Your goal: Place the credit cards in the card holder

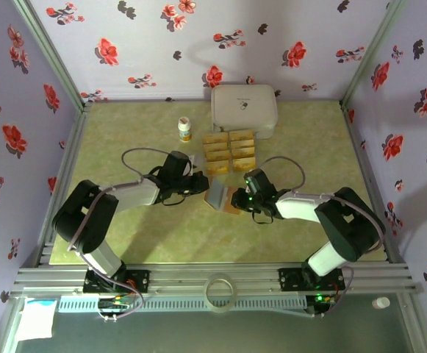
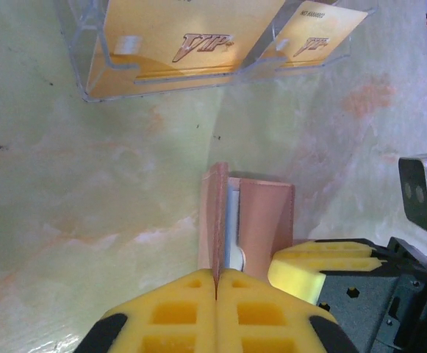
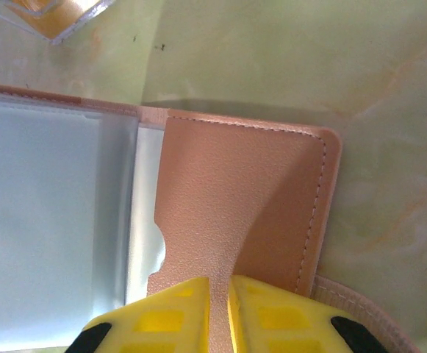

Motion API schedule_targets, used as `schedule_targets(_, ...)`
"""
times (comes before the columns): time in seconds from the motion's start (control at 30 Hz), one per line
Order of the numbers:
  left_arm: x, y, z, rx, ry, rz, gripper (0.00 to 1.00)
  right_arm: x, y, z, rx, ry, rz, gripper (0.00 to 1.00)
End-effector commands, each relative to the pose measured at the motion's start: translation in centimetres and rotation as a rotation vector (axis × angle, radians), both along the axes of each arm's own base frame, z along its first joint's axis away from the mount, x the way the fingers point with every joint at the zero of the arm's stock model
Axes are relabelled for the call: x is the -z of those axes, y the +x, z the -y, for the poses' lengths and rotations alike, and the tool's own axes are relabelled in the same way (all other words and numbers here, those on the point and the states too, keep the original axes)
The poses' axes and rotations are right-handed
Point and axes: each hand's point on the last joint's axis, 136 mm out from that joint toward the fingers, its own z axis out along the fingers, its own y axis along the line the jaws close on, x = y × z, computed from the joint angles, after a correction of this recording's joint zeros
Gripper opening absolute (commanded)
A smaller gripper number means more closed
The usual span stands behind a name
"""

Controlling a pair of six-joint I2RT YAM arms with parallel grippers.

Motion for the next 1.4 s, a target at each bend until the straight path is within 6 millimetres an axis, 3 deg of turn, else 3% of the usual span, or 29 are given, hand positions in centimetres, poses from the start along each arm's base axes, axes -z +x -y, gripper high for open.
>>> schedule_targets(0.0, -1.3, -0.1, 0.3, 0.008, -0.066, 0.015, 0.03, 2.5, -1.3, 0.5, -0.018, -0.044, -0.093, 0.15)
schedule_targets(0.23, -2.1, -0.5, 0.2, 0.009, -0.128, 0.02, 0.0, 2.2, -0.9, -1.2, -0.054, -0.021, -0.099, 0.14)
schedule_targets(0.47, -3.5, -2.0, -1.8, -0.015, -0.106, 0.009, 0.0, 1.1, -0.8, -3.5, -0.121, 0.008, -0.101, 0.18)
schedule_targets(0.73, -3.3, -2.1, -2.7, -0.036, -0.05, 0.011, 0.0, -2.6, 0.1, 0.0, -0.067, -0.047, -0.032, 0.24)
schedule_targets(0.83, -2.7, -2.3, -2.9, -0.04, -0.036, 0.001, 0.0, -3.6, 0.1, 0.4, -0.066, -0.051, -0.016, 0.24)
schedule_targets(0.93, -2.0, -2.5, -3.4, -0.05, -0.019, -0.005, 0.0, -4.3, 0.2, -0.4, -0.078, -0.016, -0.01, 0.24)
schedule_targets(1.13, -0.5, -2.9, -4.2, -0.077, 0.011, -0.021, 0.0, -5.2, 0.2, -3.8, -0.14, 0.02, 0.002, 0.23)
schedule_targets(1.27, 0.4, -3.2, -4.9, -0.103, 0.031, -0.029, 0.0, -4.3, 0.0, -5.7, -0.169, 0.005, -0.014, 0.23)
schedule_targets(1.37, 1.1, -3.3, -5.3, -0.112, 0.045, -0.031, 0.01, -2.6, -0.1, -5.9, -0.157, -0.013, -0.034, 0.21)
